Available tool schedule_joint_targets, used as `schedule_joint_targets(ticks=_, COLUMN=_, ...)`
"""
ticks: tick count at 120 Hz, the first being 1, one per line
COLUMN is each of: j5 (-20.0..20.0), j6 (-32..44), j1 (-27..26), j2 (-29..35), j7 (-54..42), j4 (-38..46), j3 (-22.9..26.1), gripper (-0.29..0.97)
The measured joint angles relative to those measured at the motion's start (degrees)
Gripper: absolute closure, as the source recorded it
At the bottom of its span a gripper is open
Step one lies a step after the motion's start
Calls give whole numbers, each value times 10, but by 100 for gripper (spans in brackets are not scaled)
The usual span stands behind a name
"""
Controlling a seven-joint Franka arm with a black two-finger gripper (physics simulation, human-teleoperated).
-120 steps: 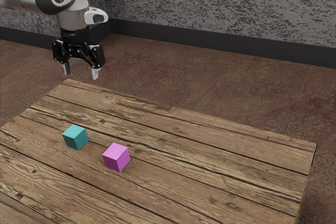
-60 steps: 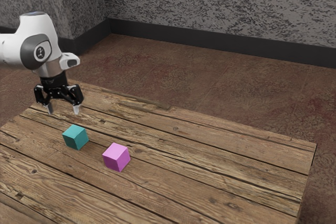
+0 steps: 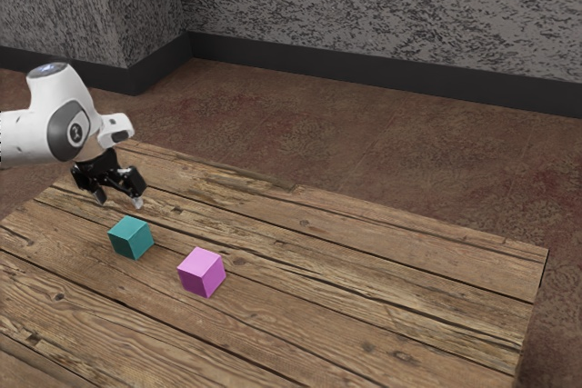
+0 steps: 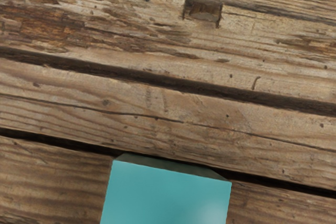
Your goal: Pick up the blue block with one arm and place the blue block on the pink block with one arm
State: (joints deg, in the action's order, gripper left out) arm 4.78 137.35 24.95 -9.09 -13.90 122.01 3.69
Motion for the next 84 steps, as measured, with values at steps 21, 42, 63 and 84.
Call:
schedule_joint_targets(ticks=21, j5=11, j6=31, j1=2, j2=-27, j7=-47, j4=-1, j3=0, gripper=0)
schedule_joint_targets(ticks=42, j5=18, j6=46, j1=9, j2=-42, j7=-81, j4=-2, j3=0, gripper=0)
schedule_joint_targets(ticks=63, j5=23, j6=60, j1=10, j2=-57, j7=-108, j4=-2, j3=0, gripper=0)
schedule_joint_targets(ticks=84, j5=34, j6=69, j1=9, j2=-58, j7=-135, j4=12, j3=0, gripper=0)
